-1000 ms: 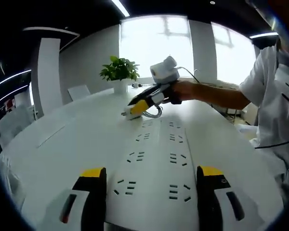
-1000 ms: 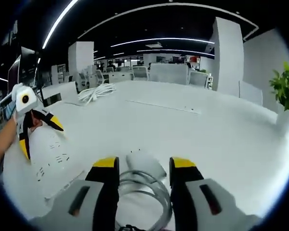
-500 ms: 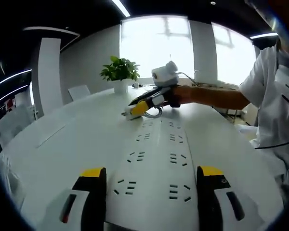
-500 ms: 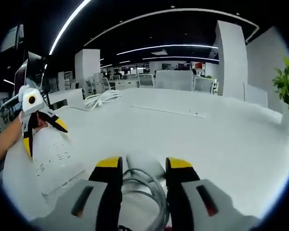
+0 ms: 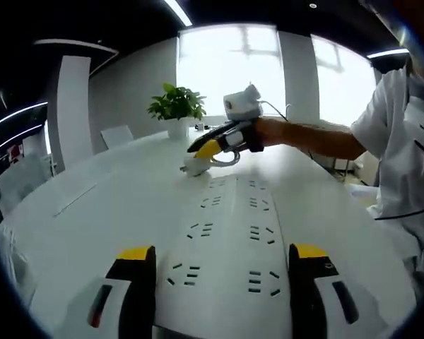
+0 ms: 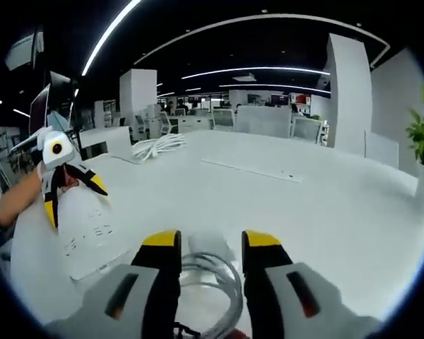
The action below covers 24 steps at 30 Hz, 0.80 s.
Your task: Straighten the power strip on the desk, plug the charger into it
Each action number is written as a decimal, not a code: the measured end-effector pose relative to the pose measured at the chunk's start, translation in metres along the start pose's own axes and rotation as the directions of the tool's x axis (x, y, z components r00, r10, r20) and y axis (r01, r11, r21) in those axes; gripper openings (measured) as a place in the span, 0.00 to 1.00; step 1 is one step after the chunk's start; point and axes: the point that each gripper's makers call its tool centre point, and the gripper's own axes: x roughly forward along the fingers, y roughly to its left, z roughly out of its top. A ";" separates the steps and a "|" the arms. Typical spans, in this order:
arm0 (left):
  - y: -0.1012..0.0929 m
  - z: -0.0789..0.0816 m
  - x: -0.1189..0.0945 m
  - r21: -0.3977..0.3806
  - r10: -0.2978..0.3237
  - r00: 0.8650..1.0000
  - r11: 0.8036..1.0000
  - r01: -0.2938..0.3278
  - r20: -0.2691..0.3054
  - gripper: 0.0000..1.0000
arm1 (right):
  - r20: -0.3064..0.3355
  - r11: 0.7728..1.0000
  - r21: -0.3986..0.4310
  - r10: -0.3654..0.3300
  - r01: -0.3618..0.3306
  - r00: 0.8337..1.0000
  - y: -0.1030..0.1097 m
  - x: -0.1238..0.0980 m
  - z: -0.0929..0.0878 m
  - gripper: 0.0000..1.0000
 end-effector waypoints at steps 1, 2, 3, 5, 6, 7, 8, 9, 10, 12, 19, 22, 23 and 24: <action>0.000 0.000 0.000 0.000 0.000 1.000 1.000 0.000 0.000 0.78 | 0.000 1.000 0.006 0.006 -0.006 1.000 -0.002 -0.002 -0.002 0.35; 0.000 0.000 0.000 0.000 0.001 1.000 1.000 -0.001 -0.001 0.78 | -0.005 1.000 0.010 0.007 -0.007 1.000 -0.005 -0.003 -0.005 0.33; 0.000 0.000 0.000 0.001 0.000 1.000 1.000 0.000 -0.002 0.78 | -0.010 1.000 0.014 0.004 -0.004 1.000 -0.007 -0.003 -0.008 0.32; 0.000 0.000 0.000 0.001 0.000 1.000 1.000 0.000 -0.003 0.78 | -0.047 1.000 0.008 0.017 -0.017 0.999 -0.007 -0.003 -0.018 0.32; 0.000 0.000 0.000 0.001 0.000 1.000 1.000 0.000 -0.002 0.78 | -0.049 1.000 0.008 0.017 -0.016 0.999 -0.006 -0.001 -0.020 0.33; 0.000 0.000 -0.001 0.001 0.000 1.000 1.000 0.000 -0.002 0.78 | -0.052 1.000 0.008 0.024 -0.023 0.998 -0.005 -0.001 -0.020 0.33; 0.000 0.000 -0.001 0.001 0.000 1.000 1.000 0.000 -0.001 0.78 | -0.055 1.000 0.005 0.026 -0.026 0.998 -0.003 0.000 -0.020 0.33; 0.000 0.000 -0.001 0.001 0.000 1.000 1.000 0.000 0.000 0.78 | -0.065 1.000 -0.005 0.015 -0.015 0.998 -0.004 0.001 -0.020 0.34; 0.000 0.000 -0.001 0.000 0.001 1.000 1.000 -0.001 0.000 0.78 | -0.072 1.000 -0.021 0.001 -0.002 0.997 -0.007 0.002 -0.018 0.36; 0.000 0.000 -0.001 0.000 0.000 1.000 1.000 0.000 0.000 0.78 | -0.084 0.999 -0.035 -0.002 -0.001 0.996 -0.007 0.008 -0.014 0.36; 0.000 0.000 -0.001 -0.001 0.001 1.000 1.000 -0.001 0.002 0.78 | -0.170 0.998 -0.049 0.041 -0.050 0.985 -0.001 0.019 -0.019 0.33; -0.001 0.000 -0.001 -0.001 0.001 1.000 1.000 -0.001 0.002 0.78 | -0.198 0.997 -0.064 0.031 -0.044 0.980 0.000 0.020 -0.020 0.33; -0.001 0.000 -0.001 -0.001 0.001 1.000 1.000 -0.001 0.001 0.78 | -0.215 0.996 -0.073 0.029 -0.046 0.976 0.000 0.021 -0.021 0.33; 0.000 0.000 -0.001 -0.001 0.001 1.000 1.000 -0.001 0.001 0.78 | -0.234 0.996 -0.078 0.029 -0.048 0.972 0.001 0.022 -0.021 0.33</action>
